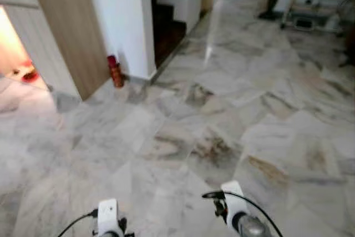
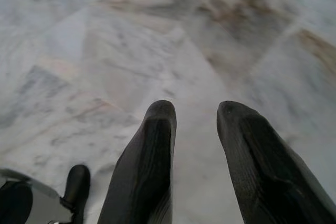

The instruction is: Setting the table

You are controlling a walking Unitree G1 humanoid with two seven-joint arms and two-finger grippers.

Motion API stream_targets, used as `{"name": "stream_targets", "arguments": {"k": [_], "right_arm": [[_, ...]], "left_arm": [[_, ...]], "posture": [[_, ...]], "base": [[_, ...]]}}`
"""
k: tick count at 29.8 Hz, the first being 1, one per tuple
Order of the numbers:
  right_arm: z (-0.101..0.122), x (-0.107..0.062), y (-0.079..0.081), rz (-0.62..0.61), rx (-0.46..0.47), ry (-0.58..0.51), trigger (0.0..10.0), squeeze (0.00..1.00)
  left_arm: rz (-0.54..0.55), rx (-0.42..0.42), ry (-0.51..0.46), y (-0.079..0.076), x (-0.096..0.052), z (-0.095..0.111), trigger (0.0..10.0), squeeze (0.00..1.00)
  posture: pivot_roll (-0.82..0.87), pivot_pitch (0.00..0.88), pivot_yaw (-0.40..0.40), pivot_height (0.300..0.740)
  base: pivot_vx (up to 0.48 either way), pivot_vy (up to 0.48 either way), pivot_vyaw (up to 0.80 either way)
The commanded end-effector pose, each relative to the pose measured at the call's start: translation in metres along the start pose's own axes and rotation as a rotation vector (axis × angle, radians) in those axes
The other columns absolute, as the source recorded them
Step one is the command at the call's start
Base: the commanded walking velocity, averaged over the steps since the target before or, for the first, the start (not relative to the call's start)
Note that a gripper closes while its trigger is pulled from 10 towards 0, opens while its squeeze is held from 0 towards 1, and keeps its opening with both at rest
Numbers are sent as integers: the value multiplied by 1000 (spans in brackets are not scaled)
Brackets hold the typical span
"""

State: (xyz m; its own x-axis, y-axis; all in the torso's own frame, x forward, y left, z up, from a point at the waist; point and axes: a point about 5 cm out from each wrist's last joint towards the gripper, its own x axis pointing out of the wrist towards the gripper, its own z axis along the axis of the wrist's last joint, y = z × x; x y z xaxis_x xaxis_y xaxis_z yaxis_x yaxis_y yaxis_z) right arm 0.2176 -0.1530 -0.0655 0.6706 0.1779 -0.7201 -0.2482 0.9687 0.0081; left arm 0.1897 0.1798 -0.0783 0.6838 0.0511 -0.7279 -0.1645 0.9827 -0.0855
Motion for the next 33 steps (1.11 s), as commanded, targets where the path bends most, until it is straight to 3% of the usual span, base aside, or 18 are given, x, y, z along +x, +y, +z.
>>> {"name": "stream_targets", "arguments": {"k": [1,12,17,33], "right_arm": [[-1,0,1,1,6,8,10000,0],[-2,0,-1,0,-13,16,10000,0],[-2,-1,-1,-1,-19,17,10000,0],[-3,-1,-1,-6,-12,18,10000,0]], "left_arm": [[3,-11,-9,1,1,3,10000,0],[8,-21,15,0,0,-2,10000,0],[7,-16,20,-1,0,-3,10000,0],[7,4,25,1,-1,-5,10000,0]], "posture": [[-81,0,-21,740],[-78,0,-28,740],[-78,0,-29,740],[-83,0,-20,740]], "base": [[0,0,-788],[0,0,-788],[0,423,-788],[0,0,-788]]}}
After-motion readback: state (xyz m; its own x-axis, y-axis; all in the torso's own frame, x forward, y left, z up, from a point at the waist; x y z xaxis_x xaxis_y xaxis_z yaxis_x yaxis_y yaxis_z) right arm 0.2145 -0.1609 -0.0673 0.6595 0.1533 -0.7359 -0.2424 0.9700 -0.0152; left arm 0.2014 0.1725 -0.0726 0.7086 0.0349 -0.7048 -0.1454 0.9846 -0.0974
